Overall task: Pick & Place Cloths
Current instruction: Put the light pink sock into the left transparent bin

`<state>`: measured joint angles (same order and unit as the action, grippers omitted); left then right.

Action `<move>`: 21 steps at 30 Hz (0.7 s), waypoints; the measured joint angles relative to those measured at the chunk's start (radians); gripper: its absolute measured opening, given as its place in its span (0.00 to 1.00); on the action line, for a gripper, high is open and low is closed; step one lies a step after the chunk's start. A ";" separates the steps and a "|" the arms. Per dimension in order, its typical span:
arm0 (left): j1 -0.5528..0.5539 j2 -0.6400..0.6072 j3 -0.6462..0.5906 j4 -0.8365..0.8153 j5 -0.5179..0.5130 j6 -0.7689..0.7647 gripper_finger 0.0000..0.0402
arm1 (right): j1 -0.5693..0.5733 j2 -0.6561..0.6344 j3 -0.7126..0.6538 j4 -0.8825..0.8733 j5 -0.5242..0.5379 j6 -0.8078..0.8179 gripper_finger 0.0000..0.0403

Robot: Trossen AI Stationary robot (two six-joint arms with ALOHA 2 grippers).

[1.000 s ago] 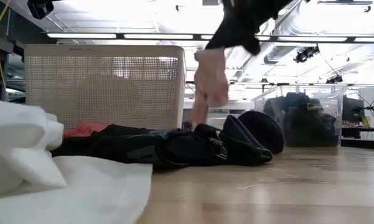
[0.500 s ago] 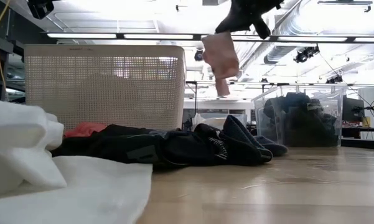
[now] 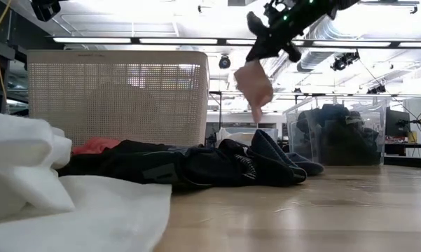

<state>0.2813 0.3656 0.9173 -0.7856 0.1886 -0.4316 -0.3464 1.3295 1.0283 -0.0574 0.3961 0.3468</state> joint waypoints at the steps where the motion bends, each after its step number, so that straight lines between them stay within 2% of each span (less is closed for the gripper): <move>1: 0.000 0.000 0.000 0.000 0.000 0.000 0.54 | -0.009 0.008 0.000 0.001 -0.019 0.009 0.01; 5: 0.000 0.000 0.000 0.000 -0.004 -0.001 0.54 | -0.042 0.064 0.000 0.018 -0.081 0.033 0.01; 12: 0.000 0.000 0.000 -0.002 -0.035 -0.011 0.54 | -0.114 0.189 0.000 0.026 -0.112 0.099 0.01; 21: 0.000 0.000 0.000 -0.002 -0.053 -0.030 0.54 | -0.184 0.353 0.000 0.059 -0.216 0.095 0.01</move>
<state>0.2812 0.3660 0.9173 -0.7872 0.1355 -0.4617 -0.5300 1.6828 1.0279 0.0016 0.1799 0.4417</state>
